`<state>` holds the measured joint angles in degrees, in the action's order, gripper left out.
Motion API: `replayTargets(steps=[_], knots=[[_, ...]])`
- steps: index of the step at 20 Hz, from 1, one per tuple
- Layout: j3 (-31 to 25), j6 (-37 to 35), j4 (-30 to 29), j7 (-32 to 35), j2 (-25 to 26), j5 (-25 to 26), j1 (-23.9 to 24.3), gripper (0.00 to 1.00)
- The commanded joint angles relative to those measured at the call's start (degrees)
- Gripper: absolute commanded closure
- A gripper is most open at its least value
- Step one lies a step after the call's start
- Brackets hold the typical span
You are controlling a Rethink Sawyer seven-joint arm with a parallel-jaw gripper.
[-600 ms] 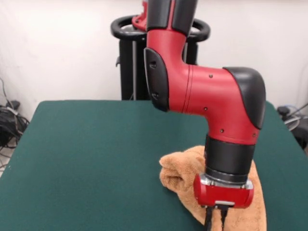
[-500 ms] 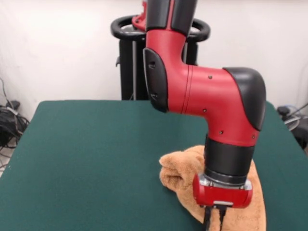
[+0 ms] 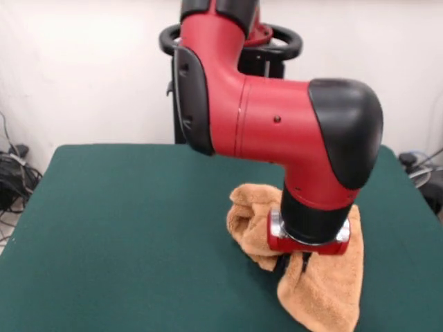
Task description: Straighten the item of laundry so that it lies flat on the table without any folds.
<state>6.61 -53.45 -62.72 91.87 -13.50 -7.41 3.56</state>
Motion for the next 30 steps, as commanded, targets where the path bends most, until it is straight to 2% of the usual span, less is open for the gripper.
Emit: replayTargets(steps=[1, 8, 13, 18, 19, 30], knots=[[-2.08, -3.15, 1.85, 8.92, -1.57, -1.13, 1.51, 1.00], [-2.33, -2.76, -2.00, 9.91, -4.85, -1.06, 1.34, 1.00], [-1.39, -11.09, -3.13, 9.80, -12.29, -2.03, 1.25, 1.00], [1.41, -20.95, -1.64, 13.37, -18.23, -1.86, -0.34, 1.00], [1.64, -22.93, -0.06, 14.10, -18.26, -1.78, -0.34, 1.00], [3.29, -31.01, 1.80, 17.30, -23.08, -0.92, -1.43, 1.00]])
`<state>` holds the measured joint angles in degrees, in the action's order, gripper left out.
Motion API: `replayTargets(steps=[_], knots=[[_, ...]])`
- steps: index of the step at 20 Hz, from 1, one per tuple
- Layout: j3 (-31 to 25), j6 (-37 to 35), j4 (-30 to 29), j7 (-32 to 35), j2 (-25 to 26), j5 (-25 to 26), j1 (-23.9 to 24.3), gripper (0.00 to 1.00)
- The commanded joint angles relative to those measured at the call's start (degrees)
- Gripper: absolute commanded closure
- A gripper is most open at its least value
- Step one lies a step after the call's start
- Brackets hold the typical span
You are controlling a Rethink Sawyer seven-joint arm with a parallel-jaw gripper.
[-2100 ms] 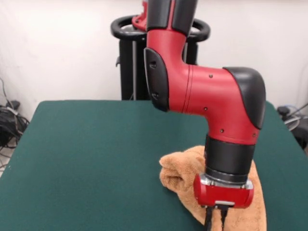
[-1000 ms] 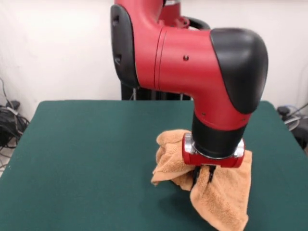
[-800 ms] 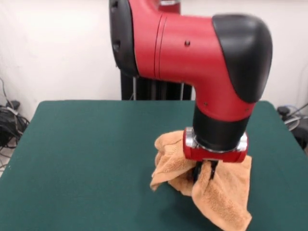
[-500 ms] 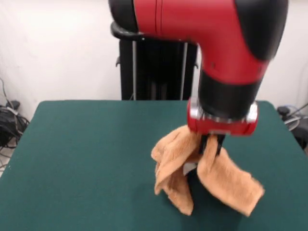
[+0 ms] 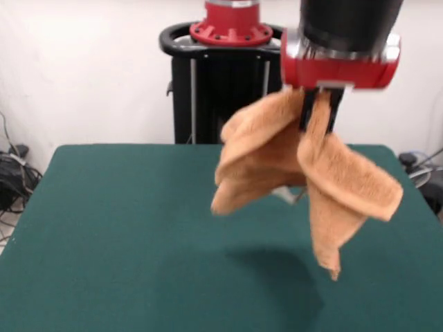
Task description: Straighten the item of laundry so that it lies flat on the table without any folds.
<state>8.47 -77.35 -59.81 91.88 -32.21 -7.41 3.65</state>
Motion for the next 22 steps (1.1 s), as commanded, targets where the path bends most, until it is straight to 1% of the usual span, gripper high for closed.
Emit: replayTargets(steps=[1, 6, 8, 10, 12, 13, 14, 16, 17, 18, 20, 22], knots=[[1.67, -8.08, -1.05, 17.68, -5.05, -0.84, -1.68, 1.00], [3.49, -14.44, 1.32, 19.16, -7.90, 0.08, -2.92, 1.00], [4.13, -17.22, 3.29, 19.68, -8.36, 0.13, -3.21, 1.00], [4.48, -19.06, 3.93, 19.92, -9.12, -0.28, -3.25, 1.00], [4.70, -17.92, 1.41, 19.40, -9.96, -0.87, -3.08, 1.00], [4.58, -18.42, 2.09, 19.11, -9.57, -1.08, -2.56, 1.00], [4.27, -17.95, 1.59, 18.70, -9.44, -1.62, -2.00, 1.00], [2.85, -13.42, -0.92, 16.43, -7.63, -2.40, -0.26, 1.00], [1.69, -10.08, -2.27, 14.77, -5.74, -2.81, 0.93, 1.00], [0.80, -8.62, -3.16, 13.46, -4.88, -3.54, 2.00, 1.00], [-1.30, -6.71, -3.73, 10.23, -2.77, -5.26, 4.52, 1.00], [-2.63, -6.97, -2.36, 7.36, -0.82, -5.71, 6.37, 1.00]])
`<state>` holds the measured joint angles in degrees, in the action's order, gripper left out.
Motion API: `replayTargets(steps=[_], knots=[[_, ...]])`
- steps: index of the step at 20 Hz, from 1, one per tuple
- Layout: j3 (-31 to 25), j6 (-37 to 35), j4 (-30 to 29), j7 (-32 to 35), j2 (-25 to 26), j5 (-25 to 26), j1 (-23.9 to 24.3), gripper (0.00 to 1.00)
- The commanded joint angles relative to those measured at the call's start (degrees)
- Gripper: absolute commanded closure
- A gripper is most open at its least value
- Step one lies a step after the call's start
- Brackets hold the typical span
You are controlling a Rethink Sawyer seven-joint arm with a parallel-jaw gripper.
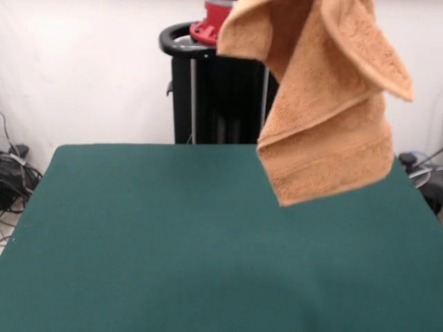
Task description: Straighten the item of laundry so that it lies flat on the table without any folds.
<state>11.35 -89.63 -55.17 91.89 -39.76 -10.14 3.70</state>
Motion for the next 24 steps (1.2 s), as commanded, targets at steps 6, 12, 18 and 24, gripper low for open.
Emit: replayTargets(steps=[6, 12, 18, 24], knots=[[-7.81, 6.01, -5.14, 2.46, 9.71, -3.10, 10.08, 1.00], [-9.30, 8.82, -7.30, -1.25, 10.10, -3.22, 12.82, 1.00], [-10.48, 12.72, -10.77, -3.18, 9.56, -3.14, 13.81, 1.00], [-12.31, 16.29, -14.19, -6.20, 9.46, -2.49, 16.04, 1.00]])
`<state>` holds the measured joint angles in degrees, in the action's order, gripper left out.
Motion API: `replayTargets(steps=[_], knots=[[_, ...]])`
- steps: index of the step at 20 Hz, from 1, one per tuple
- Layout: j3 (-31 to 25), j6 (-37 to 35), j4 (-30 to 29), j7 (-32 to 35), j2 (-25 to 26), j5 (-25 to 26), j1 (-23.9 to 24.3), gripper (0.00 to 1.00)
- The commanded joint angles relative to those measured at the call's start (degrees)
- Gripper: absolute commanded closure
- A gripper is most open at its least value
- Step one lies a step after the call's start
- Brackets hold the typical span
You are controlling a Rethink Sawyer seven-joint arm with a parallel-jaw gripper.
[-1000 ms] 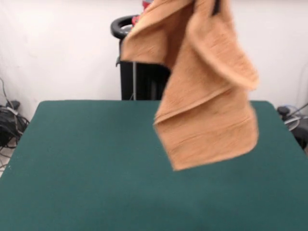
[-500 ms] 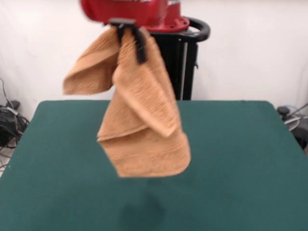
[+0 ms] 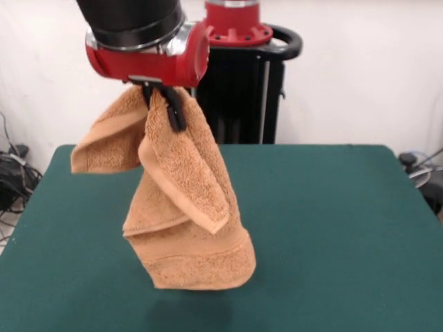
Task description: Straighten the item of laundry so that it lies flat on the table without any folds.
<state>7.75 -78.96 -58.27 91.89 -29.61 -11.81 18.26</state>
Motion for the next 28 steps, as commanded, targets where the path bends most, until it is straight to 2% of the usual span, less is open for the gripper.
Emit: replayTargets(steps=[1, 5, 8, 11, 18, 21, 24, 28], knots=[[-8.84, 6.80, -13.01, -6.45, -1.69, -0.89, 1.50, 1.00], [-8.73, 11.17, -18.48, -6.04, -4.93, -0.34, 0.73, 1.00], [-9.63, 7.87, -15.21, -8.19, -3.21, 1.43, 2.82, 1.00], [-10.83, 7.66, -11.74, -10.77, 0.42, 3.35, 5.49, 1.00], [-13.50, 7.49, -11.48, -12.43, 1.71, 4.88, 9.51, 1.00], [-14.70, 3.49, -5.50, -11.56, 4.47, 6.12, 9.88, 1.00], [-15.04, 0.38, -1.96, -10.67, 4.83, 7.56, 9.77, 1.00], [-12.93, -9.15, 5.13, -9.16, 1.08, 12.34, 6.92, 1.00]])
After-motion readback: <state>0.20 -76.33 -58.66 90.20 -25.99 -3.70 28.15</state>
